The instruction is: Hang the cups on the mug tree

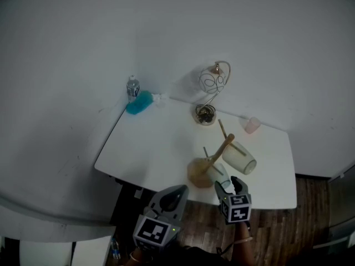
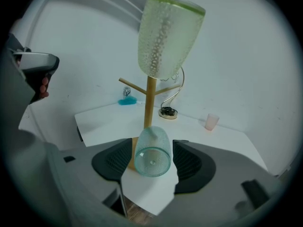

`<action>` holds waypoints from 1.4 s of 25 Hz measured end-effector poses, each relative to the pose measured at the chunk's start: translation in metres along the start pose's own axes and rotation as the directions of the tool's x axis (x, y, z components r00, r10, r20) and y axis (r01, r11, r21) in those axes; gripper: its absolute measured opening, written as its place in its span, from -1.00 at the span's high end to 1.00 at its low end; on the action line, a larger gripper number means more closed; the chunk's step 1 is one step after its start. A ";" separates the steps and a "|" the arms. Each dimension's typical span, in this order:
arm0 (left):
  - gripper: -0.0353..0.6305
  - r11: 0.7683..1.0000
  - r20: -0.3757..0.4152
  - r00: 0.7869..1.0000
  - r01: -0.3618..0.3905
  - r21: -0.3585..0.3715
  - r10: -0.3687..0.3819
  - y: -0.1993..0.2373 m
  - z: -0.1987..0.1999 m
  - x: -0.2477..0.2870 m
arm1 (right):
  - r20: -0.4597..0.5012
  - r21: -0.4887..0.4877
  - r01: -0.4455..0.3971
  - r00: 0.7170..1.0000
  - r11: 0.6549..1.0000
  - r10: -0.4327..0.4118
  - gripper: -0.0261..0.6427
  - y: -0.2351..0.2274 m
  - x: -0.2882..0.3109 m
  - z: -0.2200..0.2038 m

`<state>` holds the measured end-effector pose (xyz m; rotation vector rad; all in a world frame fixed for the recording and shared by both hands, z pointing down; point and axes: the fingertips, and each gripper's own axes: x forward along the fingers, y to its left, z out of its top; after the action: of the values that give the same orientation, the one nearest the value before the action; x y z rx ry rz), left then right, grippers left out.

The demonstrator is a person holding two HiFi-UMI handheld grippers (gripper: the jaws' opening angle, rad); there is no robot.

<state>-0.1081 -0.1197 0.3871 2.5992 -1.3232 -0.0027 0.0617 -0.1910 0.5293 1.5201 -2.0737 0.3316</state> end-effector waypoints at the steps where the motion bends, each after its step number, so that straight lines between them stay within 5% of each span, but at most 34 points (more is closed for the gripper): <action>1: 0.89 1.000 0.000 1.000 -0.002 0.000 0.002 -0.002 0.000 0.000 | 0.008 -0.002 -0.003 1.000 1.000 0.003 0.09 0.000 -0.001 0.001; 20: 0.89 0.999 0.009 1.000 -0.025 -0.021 0.026 -0.051 -0.010 -0.001 | 0.086 -0.054 -0.045 0.995 0.998 0.050 0.21 -0.012 -0.035 0.005; 29: 0.89 0.999 0.004 0.999 -0.044 -0.017 0.044 -0.071 -0.013 -0.003 | 0.137 -0.059 -0.041 0.989 0.997 0.049 0.58 -0.019 -0.056 0.006; 35: 0.89 0.998 -0.003 0.998 -0.064 -0.021 0.064 -0.083 -0.019 -0.011 | 0.151 -0.065 -0.049 0.987 0.997 0.058 0.66 -0.020 -0.071 0.001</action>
<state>-0.0462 -0.0601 0.3883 2.5376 -1.3977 -0.0022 0.0952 -0.1408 0.4866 1.4971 -2.2251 0.1745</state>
